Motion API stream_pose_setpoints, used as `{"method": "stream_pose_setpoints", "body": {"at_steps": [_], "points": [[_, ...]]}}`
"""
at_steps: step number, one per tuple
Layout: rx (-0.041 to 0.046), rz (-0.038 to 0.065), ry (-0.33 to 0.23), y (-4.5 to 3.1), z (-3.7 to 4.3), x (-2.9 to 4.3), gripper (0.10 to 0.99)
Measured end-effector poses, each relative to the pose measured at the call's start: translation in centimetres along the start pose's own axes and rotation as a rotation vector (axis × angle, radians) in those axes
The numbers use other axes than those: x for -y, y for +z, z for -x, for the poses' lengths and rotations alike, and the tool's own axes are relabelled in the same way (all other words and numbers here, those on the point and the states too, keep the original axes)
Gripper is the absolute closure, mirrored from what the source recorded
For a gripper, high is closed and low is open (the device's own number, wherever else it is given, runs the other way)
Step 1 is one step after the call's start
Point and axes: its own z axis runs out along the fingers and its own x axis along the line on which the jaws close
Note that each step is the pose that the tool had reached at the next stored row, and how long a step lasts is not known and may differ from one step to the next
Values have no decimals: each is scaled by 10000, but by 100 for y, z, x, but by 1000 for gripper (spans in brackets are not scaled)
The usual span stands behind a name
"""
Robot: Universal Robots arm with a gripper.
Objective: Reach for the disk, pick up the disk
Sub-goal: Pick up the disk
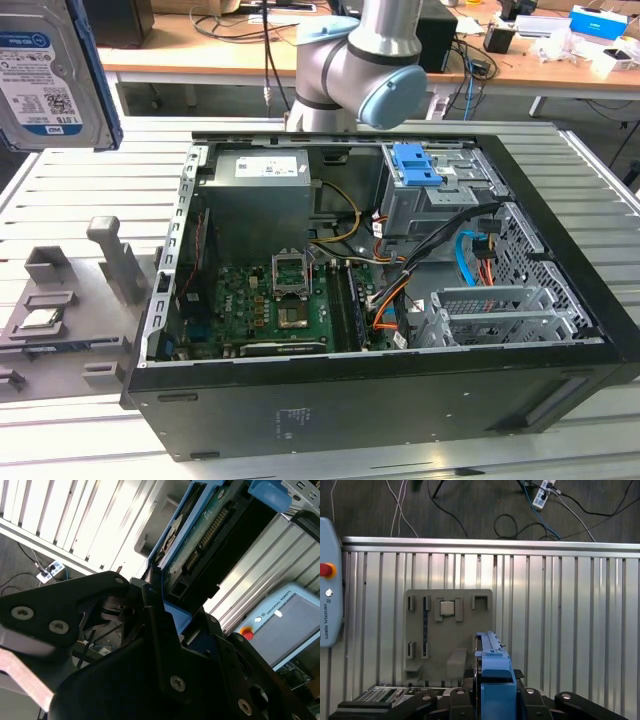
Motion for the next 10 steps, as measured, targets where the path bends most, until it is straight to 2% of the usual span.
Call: {"method": "stream_pose_setpoints", "body": {"at_steps": [1,6,10], "points": [[0,1,1,-3,-1,56,722],[-1,1,0,-9,-6,221,722],[0,0,1,-16,-10,404,722]]}}
